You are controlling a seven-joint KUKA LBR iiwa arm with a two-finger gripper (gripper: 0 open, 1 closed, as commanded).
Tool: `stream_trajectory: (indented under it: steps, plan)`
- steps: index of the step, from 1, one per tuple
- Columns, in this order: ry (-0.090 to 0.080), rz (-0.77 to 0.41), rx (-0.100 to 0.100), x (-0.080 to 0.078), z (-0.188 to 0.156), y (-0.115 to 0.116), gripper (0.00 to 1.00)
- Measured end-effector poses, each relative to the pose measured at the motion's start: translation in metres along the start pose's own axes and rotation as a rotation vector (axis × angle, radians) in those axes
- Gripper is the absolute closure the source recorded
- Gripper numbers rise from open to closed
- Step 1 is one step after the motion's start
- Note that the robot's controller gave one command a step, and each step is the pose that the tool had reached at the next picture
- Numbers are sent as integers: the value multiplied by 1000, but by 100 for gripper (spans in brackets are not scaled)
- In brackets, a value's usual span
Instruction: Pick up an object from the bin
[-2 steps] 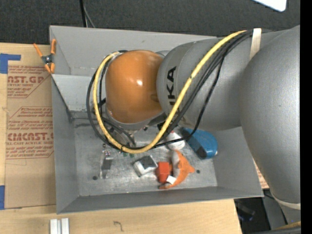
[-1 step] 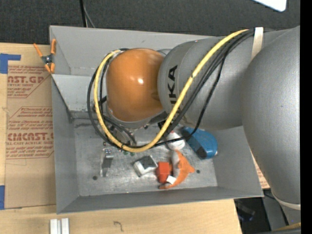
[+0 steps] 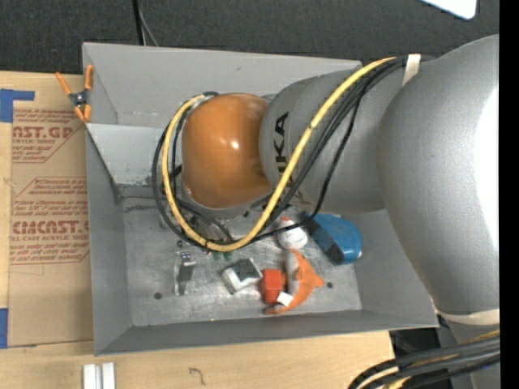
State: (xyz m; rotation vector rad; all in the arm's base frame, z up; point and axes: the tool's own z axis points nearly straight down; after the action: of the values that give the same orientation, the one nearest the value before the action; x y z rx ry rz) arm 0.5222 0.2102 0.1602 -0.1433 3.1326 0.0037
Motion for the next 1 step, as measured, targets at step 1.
stream_trajectory:
  steps: [1]
  plan:
    - [11,10,1,-30,-1,-47,0]
